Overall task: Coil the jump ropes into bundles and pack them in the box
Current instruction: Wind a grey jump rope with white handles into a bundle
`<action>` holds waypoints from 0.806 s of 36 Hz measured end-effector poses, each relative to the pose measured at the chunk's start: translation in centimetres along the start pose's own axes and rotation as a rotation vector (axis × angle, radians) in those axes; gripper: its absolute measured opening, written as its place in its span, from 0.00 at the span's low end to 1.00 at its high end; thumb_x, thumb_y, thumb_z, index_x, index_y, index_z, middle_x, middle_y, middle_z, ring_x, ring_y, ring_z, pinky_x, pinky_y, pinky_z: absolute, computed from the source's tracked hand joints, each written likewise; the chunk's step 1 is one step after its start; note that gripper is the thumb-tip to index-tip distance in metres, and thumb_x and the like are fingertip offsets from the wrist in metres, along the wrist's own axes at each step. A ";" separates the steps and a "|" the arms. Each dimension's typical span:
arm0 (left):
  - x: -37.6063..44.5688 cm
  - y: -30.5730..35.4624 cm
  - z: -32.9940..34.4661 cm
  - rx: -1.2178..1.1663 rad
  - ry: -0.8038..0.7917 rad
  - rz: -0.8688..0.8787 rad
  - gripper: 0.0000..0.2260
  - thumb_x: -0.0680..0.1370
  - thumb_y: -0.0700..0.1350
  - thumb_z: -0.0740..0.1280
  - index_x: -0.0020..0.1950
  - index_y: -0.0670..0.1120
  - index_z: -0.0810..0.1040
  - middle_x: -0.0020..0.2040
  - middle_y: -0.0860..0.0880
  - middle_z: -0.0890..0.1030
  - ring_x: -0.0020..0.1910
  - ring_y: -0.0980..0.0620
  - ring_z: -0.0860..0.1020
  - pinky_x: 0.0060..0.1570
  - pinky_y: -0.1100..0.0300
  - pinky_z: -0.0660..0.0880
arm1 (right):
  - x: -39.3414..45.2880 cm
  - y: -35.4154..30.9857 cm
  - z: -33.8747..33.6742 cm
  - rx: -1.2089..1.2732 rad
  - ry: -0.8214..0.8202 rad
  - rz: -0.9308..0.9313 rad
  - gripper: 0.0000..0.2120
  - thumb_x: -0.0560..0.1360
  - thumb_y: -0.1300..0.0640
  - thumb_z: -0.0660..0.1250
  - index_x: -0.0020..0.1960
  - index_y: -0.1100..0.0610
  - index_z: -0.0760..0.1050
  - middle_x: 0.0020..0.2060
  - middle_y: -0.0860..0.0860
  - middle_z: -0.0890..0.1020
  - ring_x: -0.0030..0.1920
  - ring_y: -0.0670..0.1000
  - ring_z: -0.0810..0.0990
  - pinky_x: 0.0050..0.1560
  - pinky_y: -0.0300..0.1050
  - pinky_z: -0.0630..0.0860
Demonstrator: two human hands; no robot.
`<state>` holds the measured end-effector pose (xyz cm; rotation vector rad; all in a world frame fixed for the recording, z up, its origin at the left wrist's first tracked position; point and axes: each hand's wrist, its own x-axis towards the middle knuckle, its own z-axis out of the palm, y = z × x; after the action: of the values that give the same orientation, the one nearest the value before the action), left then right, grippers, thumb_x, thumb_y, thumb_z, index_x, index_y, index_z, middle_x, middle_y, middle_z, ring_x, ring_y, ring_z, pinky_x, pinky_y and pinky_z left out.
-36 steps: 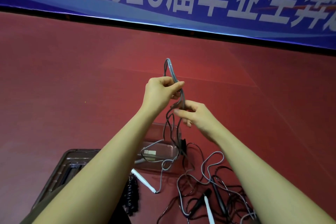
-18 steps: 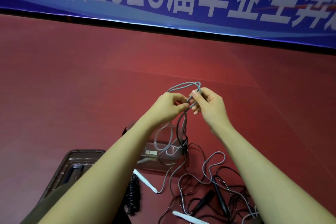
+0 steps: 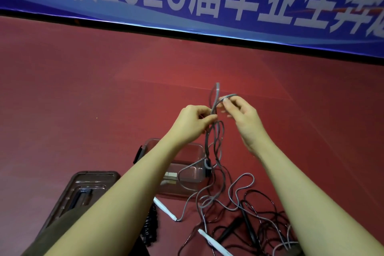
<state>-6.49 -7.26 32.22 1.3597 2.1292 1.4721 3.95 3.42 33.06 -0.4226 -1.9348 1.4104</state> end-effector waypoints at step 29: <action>0.8 1.1 -2.0 -0.159 0.195 -0.016 0.13 0.76 0.44 0.69 0.34 0.38 0.78 0.27 0.49 0.77 0.27 0.55 0.74 0.36 0.63 0.73 | -0.5 0.7 1.6 -0.513 -0.216 -0.039 0.08 0.73 0.62 0.68 0.36 0.54 0.73 0.29 0.49 0.77 0.32 0.49 0.76 0.37 0.45 0.72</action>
<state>-7.59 -7.82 34.29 1.1842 2.0739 1.7914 3.08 2.31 31.97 -0.4760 -2.4712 0.9510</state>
